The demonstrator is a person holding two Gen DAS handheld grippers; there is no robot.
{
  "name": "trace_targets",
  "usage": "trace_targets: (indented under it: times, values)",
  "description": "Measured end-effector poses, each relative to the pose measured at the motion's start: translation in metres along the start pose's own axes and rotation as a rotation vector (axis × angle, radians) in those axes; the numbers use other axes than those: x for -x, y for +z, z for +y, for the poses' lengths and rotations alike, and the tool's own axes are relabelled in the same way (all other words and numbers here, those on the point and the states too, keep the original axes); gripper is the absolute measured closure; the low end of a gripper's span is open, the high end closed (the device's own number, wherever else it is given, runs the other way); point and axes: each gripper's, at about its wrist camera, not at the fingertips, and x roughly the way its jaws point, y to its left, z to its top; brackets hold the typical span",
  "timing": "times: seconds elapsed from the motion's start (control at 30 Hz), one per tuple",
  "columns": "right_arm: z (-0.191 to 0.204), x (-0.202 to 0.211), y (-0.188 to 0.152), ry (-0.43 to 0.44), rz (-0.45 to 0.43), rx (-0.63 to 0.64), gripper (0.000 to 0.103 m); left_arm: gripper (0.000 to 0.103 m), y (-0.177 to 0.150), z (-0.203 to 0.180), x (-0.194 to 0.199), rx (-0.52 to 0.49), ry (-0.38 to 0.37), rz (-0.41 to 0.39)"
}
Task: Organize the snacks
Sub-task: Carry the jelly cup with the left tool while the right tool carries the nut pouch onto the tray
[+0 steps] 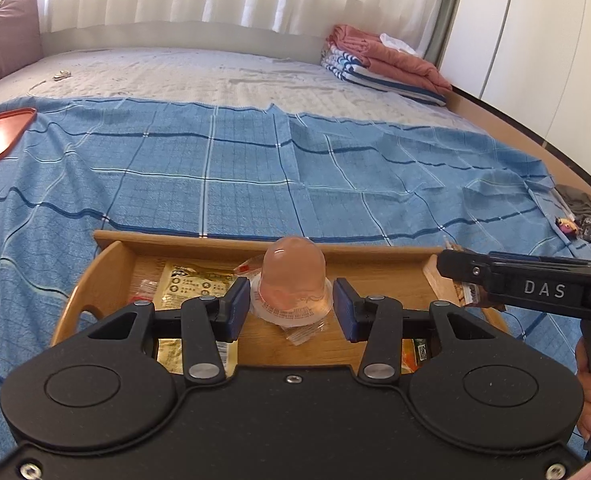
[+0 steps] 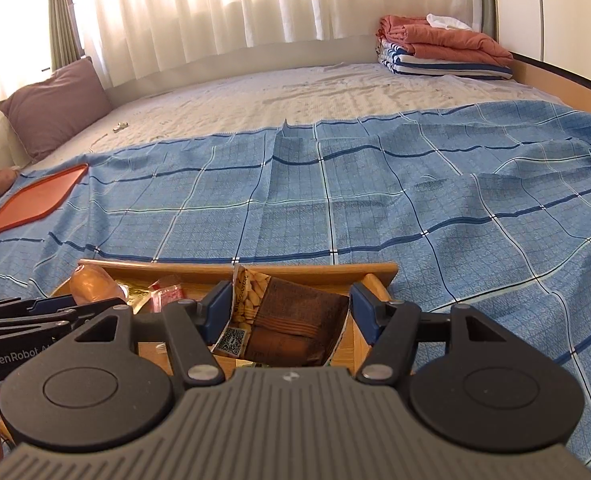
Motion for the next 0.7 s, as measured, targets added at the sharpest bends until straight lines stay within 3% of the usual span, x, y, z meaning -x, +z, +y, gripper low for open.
trace_targets:
  times: [0.4, 0.7]
  values:
    - [-0.008, -0.04, 0.017, 0.006, 0.074, -0.022, 0.037, 0.06, 0.009, -0.007, -0.046, 0.029, -0.106, 0.101]
    - [-0.016, -0.06, 0.009, -0.001, 0.115, -0.044, 0.037, 0.06, -0.001, -0.023, -0.069, -0.022, -0.072, 0.139]
